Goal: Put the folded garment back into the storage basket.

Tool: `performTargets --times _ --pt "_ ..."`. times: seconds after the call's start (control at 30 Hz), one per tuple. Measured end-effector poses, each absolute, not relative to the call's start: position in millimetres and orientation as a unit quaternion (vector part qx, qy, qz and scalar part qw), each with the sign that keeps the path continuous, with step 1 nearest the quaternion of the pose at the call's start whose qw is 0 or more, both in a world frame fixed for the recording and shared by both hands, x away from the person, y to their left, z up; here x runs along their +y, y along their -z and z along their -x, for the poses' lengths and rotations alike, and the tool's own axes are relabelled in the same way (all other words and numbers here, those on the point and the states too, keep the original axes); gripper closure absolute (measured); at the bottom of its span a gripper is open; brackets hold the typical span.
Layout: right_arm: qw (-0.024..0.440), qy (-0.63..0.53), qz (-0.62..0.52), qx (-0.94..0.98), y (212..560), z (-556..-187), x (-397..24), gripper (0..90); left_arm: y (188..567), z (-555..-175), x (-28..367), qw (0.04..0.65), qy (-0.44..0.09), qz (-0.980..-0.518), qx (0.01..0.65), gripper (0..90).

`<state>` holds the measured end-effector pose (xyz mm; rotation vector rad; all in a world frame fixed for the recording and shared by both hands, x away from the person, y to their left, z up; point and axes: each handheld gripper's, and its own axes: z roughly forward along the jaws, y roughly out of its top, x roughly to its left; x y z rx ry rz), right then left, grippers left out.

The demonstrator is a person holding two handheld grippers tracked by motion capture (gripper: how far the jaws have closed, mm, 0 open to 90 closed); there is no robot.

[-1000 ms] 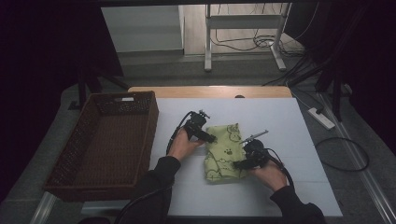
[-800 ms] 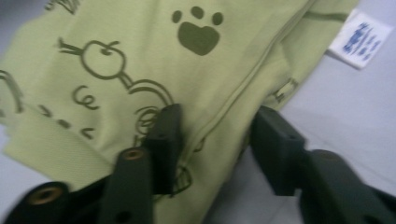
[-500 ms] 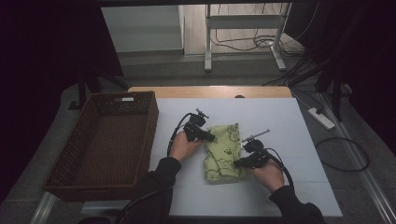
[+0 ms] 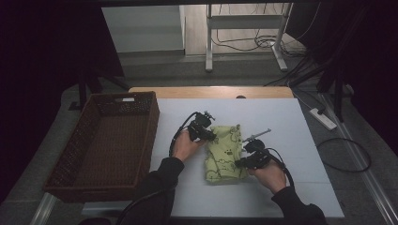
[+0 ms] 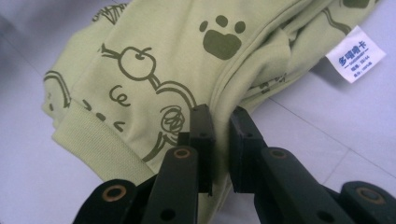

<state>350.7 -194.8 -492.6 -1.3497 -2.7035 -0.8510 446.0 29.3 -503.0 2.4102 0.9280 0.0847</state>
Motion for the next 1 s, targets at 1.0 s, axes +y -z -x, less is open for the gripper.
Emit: performTargets --times 1.0 --pt "0.006 0.354 0.397 -0.846 444.4 -337.9 -188.6 81.5 432.2 -433.6 40.1 0.237 -0.080 -0.913 0.323 81.0"
